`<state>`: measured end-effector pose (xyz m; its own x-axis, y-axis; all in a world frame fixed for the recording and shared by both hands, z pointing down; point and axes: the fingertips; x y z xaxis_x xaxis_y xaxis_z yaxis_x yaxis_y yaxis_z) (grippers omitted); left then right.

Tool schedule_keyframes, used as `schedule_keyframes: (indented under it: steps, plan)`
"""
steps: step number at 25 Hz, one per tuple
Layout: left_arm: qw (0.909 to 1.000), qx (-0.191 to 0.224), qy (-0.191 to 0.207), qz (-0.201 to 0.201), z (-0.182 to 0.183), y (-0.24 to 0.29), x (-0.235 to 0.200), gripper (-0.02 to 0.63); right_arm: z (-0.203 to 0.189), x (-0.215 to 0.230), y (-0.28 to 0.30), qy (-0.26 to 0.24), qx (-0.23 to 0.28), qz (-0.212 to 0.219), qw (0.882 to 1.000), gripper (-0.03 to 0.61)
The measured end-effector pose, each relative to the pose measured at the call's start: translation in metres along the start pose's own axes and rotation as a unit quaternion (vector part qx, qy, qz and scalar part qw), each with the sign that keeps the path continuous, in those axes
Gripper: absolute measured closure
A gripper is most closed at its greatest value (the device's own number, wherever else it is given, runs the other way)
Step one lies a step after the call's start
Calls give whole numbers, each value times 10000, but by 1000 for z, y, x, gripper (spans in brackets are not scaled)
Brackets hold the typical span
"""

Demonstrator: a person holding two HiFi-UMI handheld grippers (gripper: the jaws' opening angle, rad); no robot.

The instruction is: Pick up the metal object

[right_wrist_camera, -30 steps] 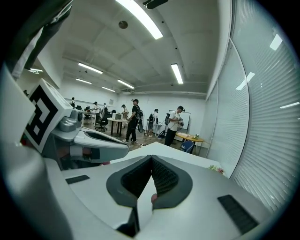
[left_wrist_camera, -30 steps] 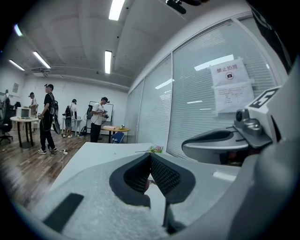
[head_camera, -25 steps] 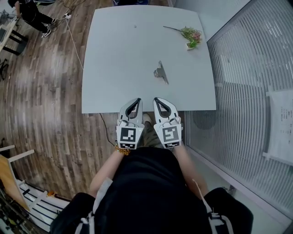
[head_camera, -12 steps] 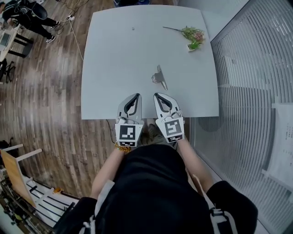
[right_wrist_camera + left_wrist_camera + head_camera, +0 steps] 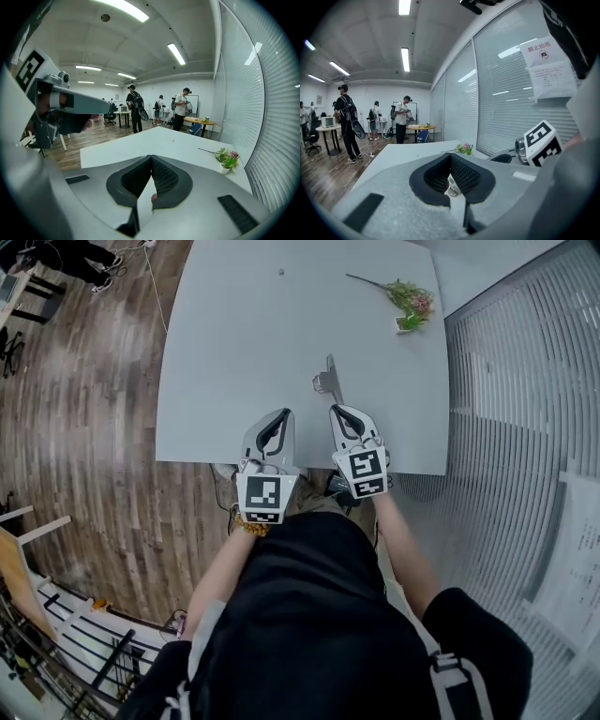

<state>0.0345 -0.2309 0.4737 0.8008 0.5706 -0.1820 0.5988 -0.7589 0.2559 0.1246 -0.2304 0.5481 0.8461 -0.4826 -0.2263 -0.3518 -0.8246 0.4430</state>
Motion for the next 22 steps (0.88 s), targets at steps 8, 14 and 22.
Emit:
schedule_keyframes:
  steps: [8,14,22]
  plan:
    - [9999,21,-132,49,1,7,-13,607,-44,27,20,165,-549,-140,9983,578]
    - [9998,-27,-154,135,-4,5,-17,607,-69,31,36,-3,-883,-73,9961,578]
    - [9990,-37,-182,412,-7,-3,-35,607,-111,27,57,13,-1334,6,9911,577]
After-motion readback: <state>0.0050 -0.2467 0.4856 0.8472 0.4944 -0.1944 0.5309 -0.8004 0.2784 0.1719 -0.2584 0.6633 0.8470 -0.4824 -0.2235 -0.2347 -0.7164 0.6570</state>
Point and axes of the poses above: the fingertips, and each gripper's own axes: y forward along the fingers, x to its right, z out of its top, and after that the axes turned 10 degrees about -y, right-handed
